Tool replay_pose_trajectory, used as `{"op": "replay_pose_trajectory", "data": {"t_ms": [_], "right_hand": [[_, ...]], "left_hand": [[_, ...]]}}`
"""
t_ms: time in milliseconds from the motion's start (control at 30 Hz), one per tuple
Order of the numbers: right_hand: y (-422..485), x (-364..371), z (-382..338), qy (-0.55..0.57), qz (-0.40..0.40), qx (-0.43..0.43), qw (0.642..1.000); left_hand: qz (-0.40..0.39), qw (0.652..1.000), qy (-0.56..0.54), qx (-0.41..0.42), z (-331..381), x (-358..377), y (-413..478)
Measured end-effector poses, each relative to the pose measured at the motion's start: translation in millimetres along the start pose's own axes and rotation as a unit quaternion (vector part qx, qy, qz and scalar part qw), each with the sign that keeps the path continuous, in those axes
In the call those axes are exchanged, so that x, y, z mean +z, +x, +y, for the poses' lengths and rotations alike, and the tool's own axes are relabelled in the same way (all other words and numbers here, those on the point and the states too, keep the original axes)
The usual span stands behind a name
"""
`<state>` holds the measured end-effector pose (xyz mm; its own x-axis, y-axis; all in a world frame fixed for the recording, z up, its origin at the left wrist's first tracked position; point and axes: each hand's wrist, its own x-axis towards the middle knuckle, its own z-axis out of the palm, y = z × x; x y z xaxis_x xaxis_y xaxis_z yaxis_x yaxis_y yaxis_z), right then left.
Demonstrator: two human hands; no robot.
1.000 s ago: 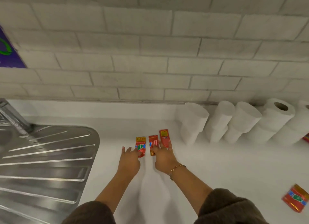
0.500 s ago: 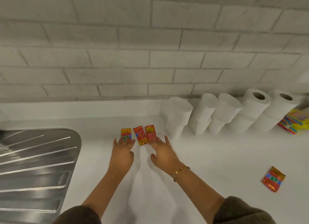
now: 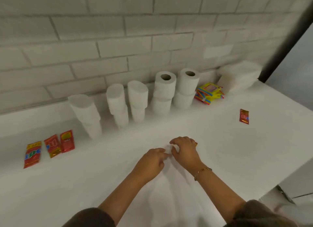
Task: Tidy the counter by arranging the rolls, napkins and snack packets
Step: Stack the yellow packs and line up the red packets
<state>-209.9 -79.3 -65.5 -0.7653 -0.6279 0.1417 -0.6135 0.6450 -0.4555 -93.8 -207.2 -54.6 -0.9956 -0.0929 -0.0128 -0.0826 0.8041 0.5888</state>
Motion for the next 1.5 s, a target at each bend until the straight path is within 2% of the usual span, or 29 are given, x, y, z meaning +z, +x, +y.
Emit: {"op": "replay_pose_trajectory", "data": {"t_ms": [200,367,467,667,767,867,1000,1200,1500], "right_hand": [[4,-73,133,-0.03,0.004,0.106,0.994],[22,-112,220,-0.055,-0.025,0.184,0.981],[49,-133,260,-0.04,-0.041,0.248,0.967],[85,-141,298,-0.073,-0.109,0.292,0.947],[73,-125,278,-0.098,-0.075,0.257,0.958],[50,-99,232,-0.105,-0.049,0.128,0.985],[13,-67,158,-0.025,-0.097,0.007,0.995],[-38,-13,41,-0.019,-0.217,-0.143,0.965],[-87,69,-122,-0.028,-0.271,-0.248,0.93]], "left_hand": [[-0.081,0.987,0.134,-0.023,68,59,86],[-0.078,0.978,0.187,-0.057,91,84,124],[-0.074,0.977,0.192,-0.055,97,88,134],[-0.075,0.974,0.205,-0.065,94,86,135],[-0.067,0.976,0.195,-0.075,86,81,124],[-0.056,0.977,0.187,-0.089,73,71,102],[-0.047,0.979,0.16,-0.115,50,60,57],[0.0,0.971,0.129,-0.202,1,53,-46],[0.103,0.919,0.113,-0.364,-85,10,-211]]}}
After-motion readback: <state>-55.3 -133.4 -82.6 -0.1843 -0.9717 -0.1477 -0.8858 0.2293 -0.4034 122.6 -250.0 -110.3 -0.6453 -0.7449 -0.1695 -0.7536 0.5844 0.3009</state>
